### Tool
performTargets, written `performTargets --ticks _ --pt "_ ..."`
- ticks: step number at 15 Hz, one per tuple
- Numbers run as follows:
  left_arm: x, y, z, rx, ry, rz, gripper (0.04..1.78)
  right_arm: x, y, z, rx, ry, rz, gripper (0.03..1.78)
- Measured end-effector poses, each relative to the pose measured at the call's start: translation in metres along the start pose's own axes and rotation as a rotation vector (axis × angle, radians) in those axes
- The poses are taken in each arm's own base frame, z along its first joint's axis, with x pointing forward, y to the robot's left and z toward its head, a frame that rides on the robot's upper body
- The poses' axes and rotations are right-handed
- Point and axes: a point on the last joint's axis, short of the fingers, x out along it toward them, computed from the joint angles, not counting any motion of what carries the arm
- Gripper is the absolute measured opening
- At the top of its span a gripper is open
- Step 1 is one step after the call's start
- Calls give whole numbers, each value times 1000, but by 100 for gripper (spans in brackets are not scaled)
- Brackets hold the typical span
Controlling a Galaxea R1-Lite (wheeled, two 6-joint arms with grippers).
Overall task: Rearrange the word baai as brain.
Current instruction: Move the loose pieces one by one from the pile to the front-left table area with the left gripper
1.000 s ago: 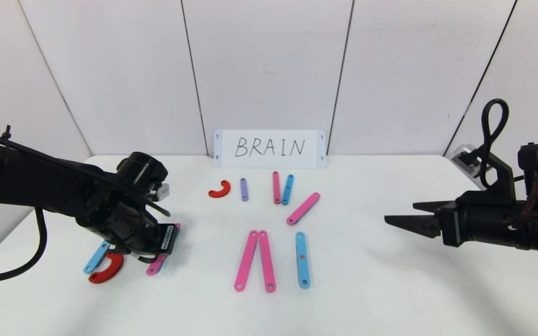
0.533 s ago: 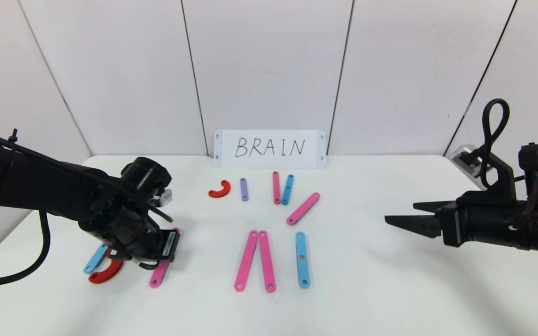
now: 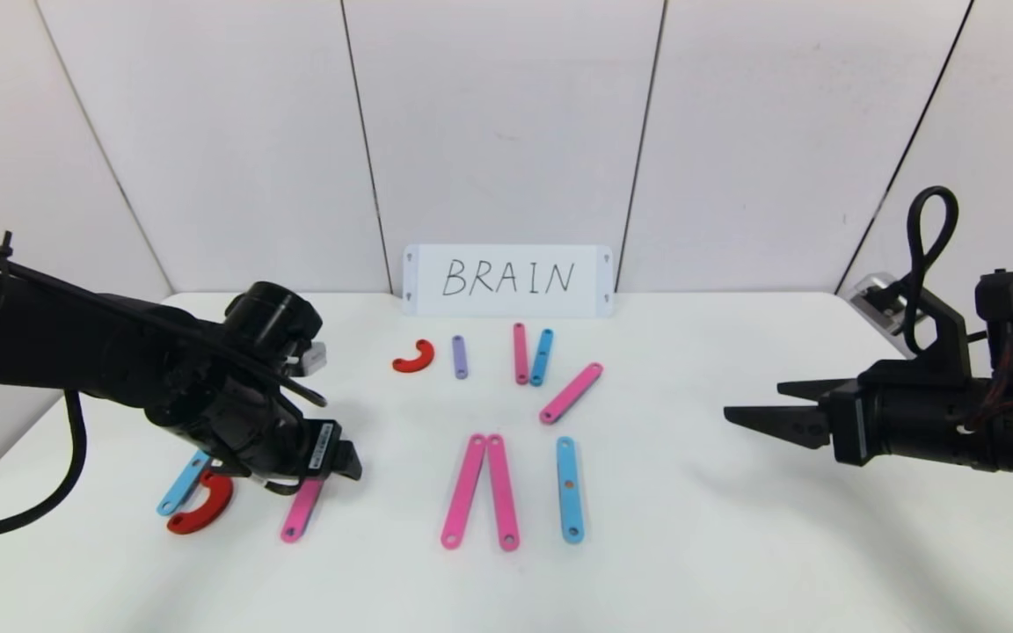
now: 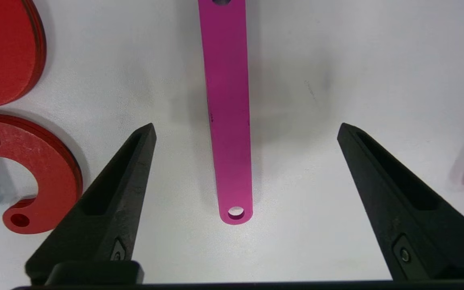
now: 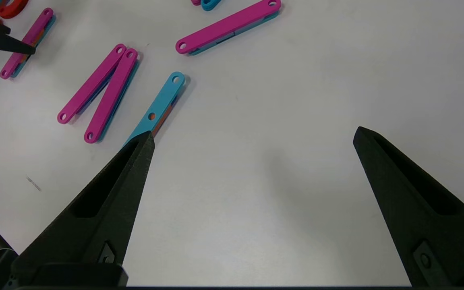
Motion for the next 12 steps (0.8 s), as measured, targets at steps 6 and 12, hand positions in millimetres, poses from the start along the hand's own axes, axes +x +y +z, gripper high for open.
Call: performTargets --ticks 6,12 --pt "-26 -4 27 63 -138 -19 175 0 0 -1 2 3 0 173" --pt "-24 -8 64 185 -231 -20 175 1 1 -1 1 6 2 173"
